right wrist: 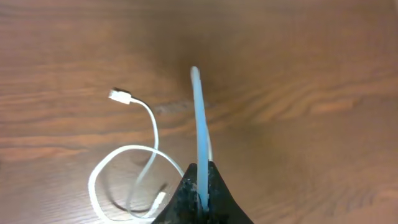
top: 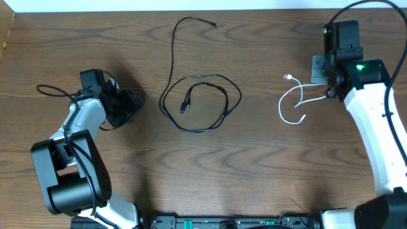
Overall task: Untangle cables
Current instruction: 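Carry the white cable rightward with the right gripper, separating it, then lower the white cable onto the table at right and release it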
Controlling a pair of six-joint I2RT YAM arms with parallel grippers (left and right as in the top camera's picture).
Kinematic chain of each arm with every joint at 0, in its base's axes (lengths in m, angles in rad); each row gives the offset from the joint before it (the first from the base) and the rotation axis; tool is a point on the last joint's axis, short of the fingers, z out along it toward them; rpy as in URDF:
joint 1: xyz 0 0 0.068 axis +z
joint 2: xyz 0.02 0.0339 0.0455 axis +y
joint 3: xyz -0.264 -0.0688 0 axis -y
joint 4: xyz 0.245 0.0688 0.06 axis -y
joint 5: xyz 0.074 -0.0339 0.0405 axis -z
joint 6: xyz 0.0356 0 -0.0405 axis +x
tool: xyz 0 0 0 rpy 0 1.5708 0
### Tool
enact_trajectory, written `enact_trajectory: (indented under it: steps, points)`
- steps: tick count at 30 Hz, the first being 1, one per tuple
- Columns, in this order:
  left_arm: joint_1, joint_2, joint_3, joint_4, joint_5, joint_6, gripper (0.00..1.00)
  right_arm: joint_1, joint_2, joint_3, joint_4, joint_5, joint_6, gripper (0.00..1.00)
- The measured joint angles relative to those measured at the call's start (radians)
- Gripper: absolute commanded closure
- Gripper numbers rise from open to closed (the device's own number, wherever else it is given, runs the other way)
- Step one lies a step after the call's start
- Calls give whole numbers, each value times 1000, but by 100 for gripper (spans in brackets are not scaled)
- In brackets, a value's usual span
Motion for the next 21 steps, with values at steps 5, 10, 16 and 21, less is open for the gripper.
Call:
enact_trajectory:
  steps: [5,10,16,21]
  points:
    - [0,0,0,0,0,0,44,-49,40,0,-40,-7,23,99]
    - [0,0,0,0,0,0,44,-90,82,0,-57,-50,43,99]
    - [0,0,0,0,0,0,44,-115,138,-1,-66,-87,59,99]
    - [0,0,0,0,0,0,44,-123,180,-5,-66,-112,72,99]
